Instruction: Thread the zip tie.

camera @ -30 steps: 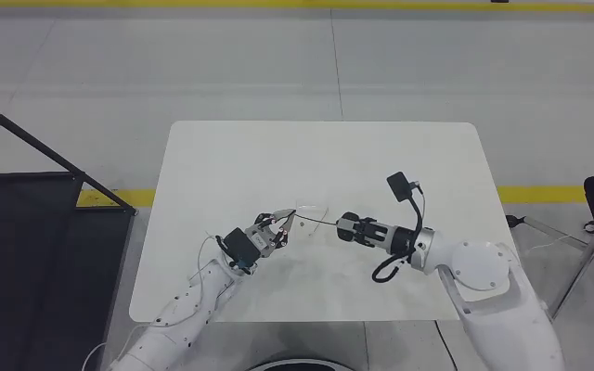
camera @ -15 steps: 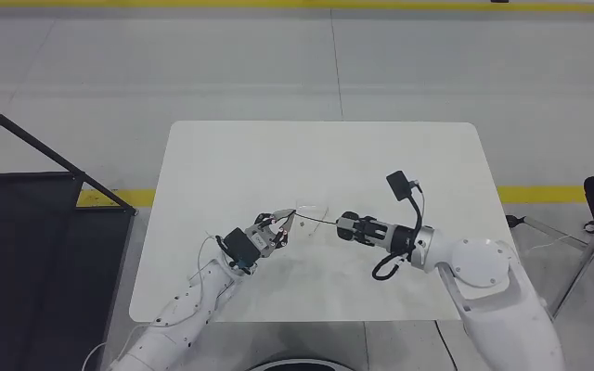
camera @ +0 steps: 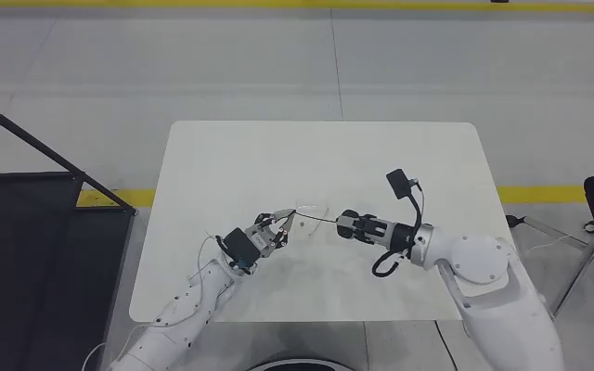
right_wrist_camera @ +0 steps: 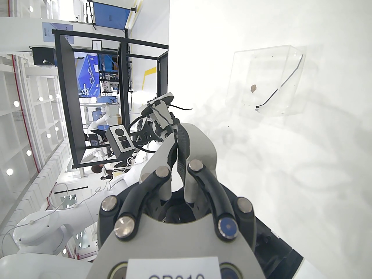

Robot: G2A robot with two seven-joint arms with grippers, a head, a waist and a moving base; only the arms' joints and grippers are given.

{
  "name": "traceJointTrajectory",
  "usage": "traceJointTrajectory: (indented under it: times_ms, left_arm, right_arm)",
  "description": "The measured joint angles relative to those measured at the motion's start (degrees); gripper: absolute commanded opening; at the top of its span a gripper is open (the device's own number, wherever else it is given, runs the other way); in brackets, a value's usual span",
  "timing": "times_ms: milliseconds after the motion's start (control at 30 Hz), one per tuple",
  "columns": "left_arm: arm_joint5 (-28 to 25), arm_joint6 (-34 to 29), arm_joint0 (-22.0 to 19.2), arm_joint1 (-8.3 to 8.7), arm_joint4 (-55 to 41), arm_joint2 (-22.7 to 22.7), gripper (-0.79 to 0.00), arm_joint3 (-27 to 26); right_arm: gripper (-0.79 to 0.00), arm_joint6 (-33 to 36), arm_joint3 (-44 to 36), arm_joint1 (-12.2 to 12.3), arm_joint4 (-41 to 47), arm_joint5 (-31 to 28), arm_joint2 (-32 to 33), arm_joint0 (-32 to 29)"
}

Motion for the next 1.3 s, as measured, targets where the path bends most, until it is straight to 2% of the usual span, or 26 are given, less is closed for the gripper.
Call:
traceJointTrajectory:
  times_ms: [1300]
  left_arm:
    - [0.0,0.0,0.0,0.0,0.0,0.0,-0.785,0.0]
  right_arm:
    - [-0.785,-0.5,0.1,0.7,1.3,0.1,-0.2,0.3]
